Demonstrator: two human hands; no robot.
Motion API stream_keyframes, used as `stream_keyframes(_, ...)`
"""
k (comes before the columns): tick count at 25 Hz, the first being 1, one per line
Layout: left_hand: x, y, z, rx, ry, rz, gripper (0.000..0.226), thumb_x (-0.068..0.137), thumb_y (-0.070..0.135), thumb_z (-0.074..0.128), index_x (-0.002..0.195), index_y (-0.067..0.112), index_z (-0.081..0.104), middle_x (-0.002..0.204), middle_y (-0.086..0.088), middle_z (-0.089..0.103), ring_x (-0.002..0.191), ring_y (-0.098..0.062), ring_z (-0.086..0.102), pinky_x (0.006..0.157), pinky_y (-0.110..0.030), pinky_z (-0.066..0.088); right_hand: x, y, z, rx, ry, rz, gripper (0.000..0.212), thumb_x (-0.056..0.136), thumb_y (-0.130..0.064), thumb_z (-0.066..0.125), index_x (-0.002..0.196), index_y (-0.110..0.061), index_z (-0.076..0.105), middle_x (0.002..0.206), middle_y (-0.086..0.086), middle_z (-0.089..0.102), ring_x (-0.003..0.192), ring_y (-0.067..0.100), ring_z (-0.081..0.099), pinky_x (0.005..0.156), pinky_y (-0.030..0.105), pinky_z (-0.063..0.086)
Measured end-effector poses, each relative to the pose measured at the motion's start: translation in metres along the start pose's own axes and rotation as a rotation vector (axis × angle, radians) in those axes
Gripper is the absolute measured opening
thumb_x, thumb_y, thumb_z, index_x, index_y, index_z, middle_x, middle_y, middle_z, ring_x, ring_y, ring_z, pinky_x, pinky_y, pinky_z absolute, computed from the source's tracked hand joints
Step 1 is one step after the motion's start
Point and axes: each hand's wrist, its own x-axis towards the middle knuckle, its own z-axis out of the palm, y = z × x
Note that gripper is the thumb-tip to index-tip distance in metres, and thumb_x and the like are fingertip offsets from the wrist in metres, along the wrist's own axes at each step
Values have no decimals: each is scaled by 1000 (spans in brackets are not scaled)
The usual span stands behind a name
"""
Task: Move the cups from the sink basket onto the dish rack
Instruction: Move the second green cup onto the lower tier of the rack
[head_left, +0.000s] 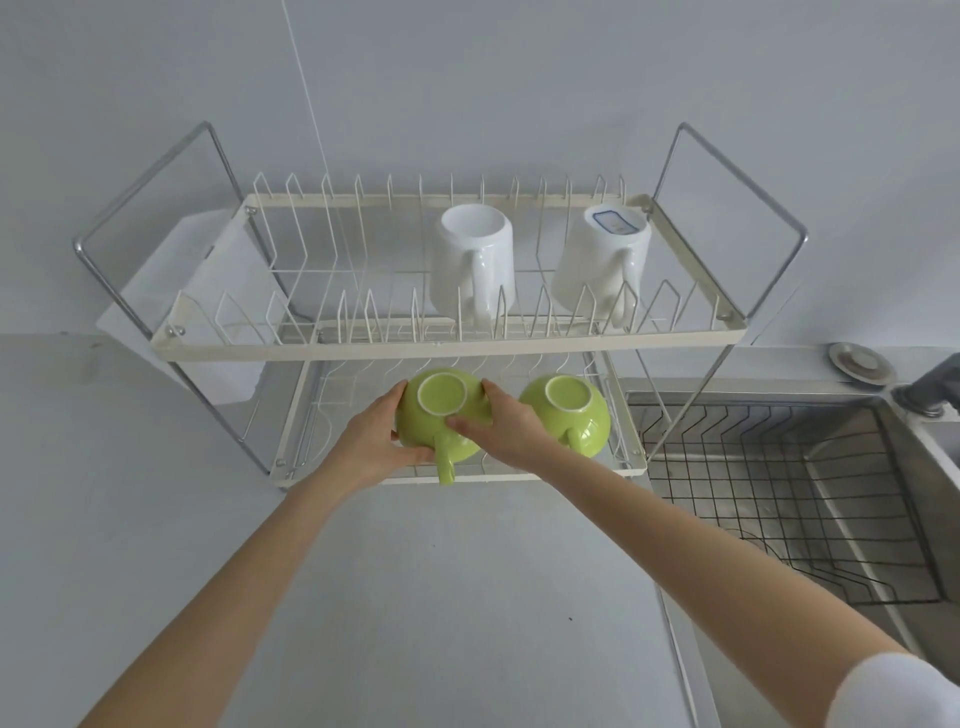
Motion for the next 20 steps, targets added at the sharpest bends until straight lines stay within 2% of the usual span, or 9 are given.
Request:
stream_keyframes(6, 10, -12, 5, 33, -16, -40, 85, 71, 22, 76, 140, 13, 28, 135, -9, 50, 98, -17, 45, 82, -23, 35, 14, 5, 5, -52, -32, 12, 66, 91, -40, 50, 141, -4, 26, 139, 18, 44, 131, 31, 39, 105, 35, 34)
stream_keyframes(8, 14, -17, 5, 82, -22, -56, 91, 70, 27, 77, 142, 14, 24, 137, -11, 47, 110, -26, 47, 92, -31, 39, 16, 8, 8, -83, -19, 3, 68, 92, -41, 48, 143, -4, 23, 139, 21, 42, 131, 32, 38, 106, 36, 33)
stream_keyframes(10, 19, -20, 4, 124, -53, -85, 96, 69, 32, 77, 144, 16, 19, 141, -12, 42, 122, -34, 41, 104, -41, 37, 16, 10, 10, -117, -7, -4, 68, 93, -40, 46, 143, -3, 21, 138, 22, 42, 131, 34, 38, 105, 37, 33)
stream_keyframes(13, 23, -21, 1, 159, -112, -96, 98, 71, 35, 74, 145, 16, 12, 147, -12, 34, 129, -36, 34, 110, -45, 31, 10, 13, 5, -200, 22, -73, 59, 94, -32, 46, 142, -3, 25, 139, 22, 41, 128, 35, 41, 103, 38, 35)
stream_keyframes(15, 25, -19, 0, 205, -125, -69, 97, 75, 33, 71, 145, 14, 8, 152, -10, 28, 134, -36, 29, 113, -44, 27, 1, 18, -2, -238, 79, -171, 52, 94, -25, 47, 140, -7, 32, 140, 19, 42, 127, 34, 43, 102, 39, 38)
stream_keyframes(18, 24, -12, 2, 205, -77, -17, 83, 84, 21, 61, 145, 11, 7, 156, -9, 17, 141, -33, 20, 117, -42, 19, -11, 32, -18, -294, 263, -301, 45, 91, -16, 49, 135, -10, 43, 139, 13, 45, 127, 31, 40, 103, 39, 36)
stream_keyframes(20, 25, -10, 5, 150, -28, 11, 77, 86, 21, 58, 145, 10, 10, 156, -10, 15, 143, -29, 17, 119, -43, 16, -15, 46, -28, -336, 357, -297, 48, 89, -16, 53, 135, -12, 42, 144, 11, 41, 132, 31, 34, 109, 40, 31)
